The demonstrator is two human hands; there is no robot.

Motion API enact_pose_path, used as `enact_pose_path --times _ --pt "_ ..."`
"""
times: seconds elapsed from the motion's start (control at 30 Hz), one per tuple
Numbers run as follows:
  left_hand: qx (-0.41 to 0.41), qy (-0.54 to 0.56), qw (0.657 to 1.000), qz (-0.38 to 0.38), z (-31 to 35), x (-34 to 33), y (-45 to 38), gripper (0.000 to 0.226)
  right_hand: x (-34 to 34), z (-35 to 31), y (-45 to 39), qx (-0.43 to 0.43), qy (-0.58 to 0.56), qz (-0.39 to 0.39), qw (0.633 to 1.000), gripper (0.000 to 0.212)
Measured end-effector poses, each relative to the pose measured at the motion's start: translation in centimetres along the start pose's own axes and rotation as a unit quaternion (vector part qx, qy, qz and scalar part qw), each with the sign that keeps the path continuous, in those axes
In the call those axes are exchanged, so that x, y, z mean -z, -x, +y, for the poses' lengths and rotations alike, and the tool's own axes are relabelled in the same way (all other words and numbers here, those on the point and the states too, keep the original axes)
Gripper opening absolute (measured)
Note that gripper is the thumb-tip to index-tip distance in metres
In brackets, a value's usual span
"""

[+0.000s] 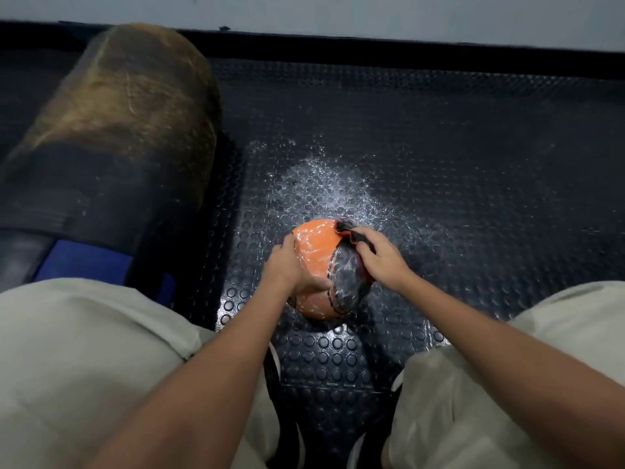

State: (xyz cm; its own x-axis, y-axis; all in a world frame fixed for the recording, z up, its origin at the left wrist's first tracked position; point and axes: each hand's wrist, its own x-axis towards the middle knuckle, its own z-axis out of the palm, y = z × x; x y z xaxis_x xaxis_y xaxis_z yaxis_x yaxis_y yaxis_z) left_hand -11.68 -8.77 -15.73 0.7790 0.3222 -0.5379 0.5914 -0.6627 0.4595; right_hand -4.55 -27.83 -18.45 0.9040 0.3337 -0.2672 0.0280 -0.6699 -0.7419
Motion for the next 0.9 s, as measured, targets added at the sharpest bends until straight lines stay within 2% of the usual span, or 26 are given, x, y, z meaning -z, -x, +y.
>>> enact_pose_path --times 0.13,0.17,0.33,0.43,0.53,0.6,0.67,0.73,0.83,0.9 --pt "-0.022 0.001 1.000 -0.012 -0.7 0.8 0.0 0.142 0.2 0.3 -0.8 -0.095 -0.060 -0.003 0.994 0.033" --pt "-0.026 0.001 1.000 -0.014 -0.8 0.8 0.0 0.142 -0.1 -0.1 -0.9 -0.096 -0.065 0.000 0.993 0.032" --pt "-0.035 0.012 0.999 -0.003 -1.2 1.2 0.6 0.133 -1.2 -2.7 -0.7 -0.009 -0.025 -0.006 1.000 0.031" --pt "-0.042 0.005 0.999 -0.005 -0.9 1.3 1.3 0.135 -1.0 -2.2 -0.9 -0.039 -0.034 -0.012 0.999 0.033" --pt "-0.039 -0.002 0.999 -0.007 -0.4 1.3 1.7 0.136 -0.5 -2.8 -0.9 -0.059 -0.046 0.015 0.997 0.026" --pt "-0.039 0.000 0.999 -0.015 -0.3 1.6 1.6 0.137 -0.6 -2.9 -1.0 -0.051 -0.023 0.021 0.998 0.024" --pt "-0.036 -0.004 0.999 -0.020 -0.7 1.8 1.4 0.137 -0.8 -2.7 -0.7 -0.024 0.001 -0.010 1.000 0.025" --pt "-0.035 -0.007 0.999 -0.020 -0.9 2.0 1.5 0.137 -0.4 -2.0 -0.5 -0.017 -0.025 -0.027 0.999 0.027" --pt "-0.046 -0.010 0.999 -0.023 -0.6 2.0 1.4 0.138 0.3 -1.2 -0.7 -0.090 -0.093 0.002 0.992 0.027" --pt "-0.054 -0.016 0.998 -0.026 -0.3 2.0 1.4 0.138 0.4 -1.6 -0.7 -0.116 -0.082 0.014 0.990 0.021"
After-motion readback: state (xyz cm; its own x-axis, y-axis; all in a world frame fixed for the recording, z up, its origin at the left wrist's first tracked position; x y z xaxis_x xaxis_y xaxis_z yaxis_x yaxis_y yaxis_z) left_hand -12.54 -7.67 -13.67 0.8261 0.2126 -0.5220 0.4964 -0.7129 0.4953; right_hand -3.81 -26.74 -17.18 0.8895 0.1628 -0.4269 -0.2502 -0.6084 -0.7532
